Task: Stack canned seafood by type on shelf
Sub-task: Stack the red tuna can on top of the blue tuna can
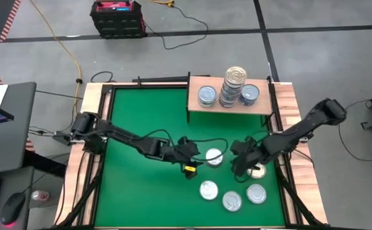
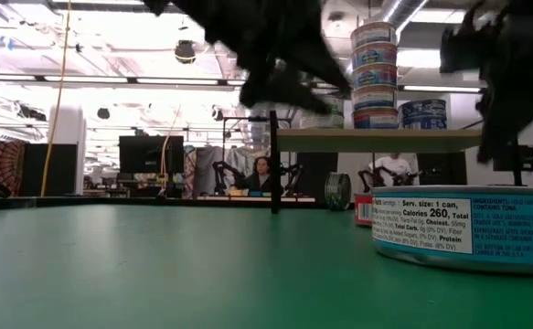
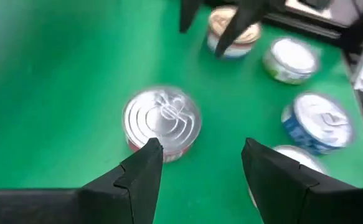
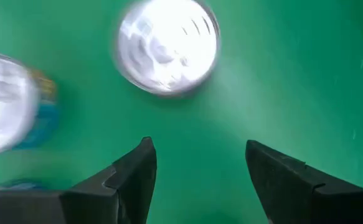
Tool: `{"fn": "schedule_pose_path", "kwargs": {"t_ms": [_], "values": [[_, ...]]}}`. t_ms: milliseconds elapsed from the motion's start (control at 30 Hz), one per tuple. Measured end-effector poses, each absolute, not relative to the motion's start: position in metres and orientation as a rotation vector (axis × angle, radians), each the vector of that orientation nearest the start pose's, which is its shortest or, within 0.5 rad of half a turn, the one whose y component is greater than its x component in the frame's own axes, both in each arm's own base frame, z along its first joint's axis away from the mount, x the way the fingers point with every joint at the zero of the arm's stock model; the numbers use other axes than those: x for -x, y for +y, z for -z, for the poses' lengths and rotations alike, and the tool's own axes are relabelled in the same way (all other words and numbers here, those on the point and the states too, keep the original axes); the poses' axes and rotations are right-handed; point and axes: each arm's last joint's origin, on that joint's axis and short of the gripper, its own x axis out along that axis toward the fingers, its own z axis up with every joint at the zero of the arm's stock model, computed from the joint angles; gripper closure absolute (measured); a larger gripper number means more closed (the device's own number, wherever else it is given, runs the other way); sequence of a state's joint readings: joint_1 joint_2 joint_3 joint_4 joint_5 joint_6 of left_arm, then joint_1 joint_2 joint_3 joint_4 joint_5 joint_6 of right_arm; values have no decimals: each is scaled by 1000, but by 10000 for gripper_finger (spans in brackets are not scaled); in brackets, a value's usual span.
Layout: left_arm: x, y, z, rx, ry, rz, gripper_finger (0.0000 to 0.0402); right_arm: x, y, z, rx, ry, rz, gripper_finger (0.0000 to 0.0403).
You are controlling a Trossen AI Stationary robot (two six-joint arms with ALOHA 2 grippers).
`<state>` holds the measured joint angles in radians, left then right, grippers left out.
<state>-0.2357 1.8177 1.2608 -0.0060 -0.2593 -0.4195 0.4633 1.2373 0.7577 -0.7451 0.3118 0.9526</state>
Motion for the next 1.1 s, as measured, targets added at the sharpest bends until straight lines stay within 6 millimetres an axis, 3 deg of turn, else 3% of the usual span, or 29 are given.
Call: {"fn": "schedule_pose_path", "kwargs": {"t_ms": [200,333,533,667,767,867,1000,1100], "values": [[-384,-98,-198,343,510,-218,193,-212,106,-178,-385,1069,385,133],[-379,-100,-180,373,535,-270,194,-214,113,-161,-352,1128,428,133],[-377,-107,-182,382,497,-306,194,-208,109,-144,-264,1165,604,133],[-375,-109,-181,369,500,-321,194,-213,104,-139,-220,1090,677,133],[-374,-108,-180,381,516,-337,194,-228,104,-134,-212,1042,613,133],[-375,-105,-179,412,516,-342,194,-250,109,-132,-231,978,444,133],[-377,-95,-177,453,572,-296,194,-274,119,-145,-206,869,265,133],[-377,-89,-175,499,621,-278,194,-279,123,-161,-166,844,223,133]]}}
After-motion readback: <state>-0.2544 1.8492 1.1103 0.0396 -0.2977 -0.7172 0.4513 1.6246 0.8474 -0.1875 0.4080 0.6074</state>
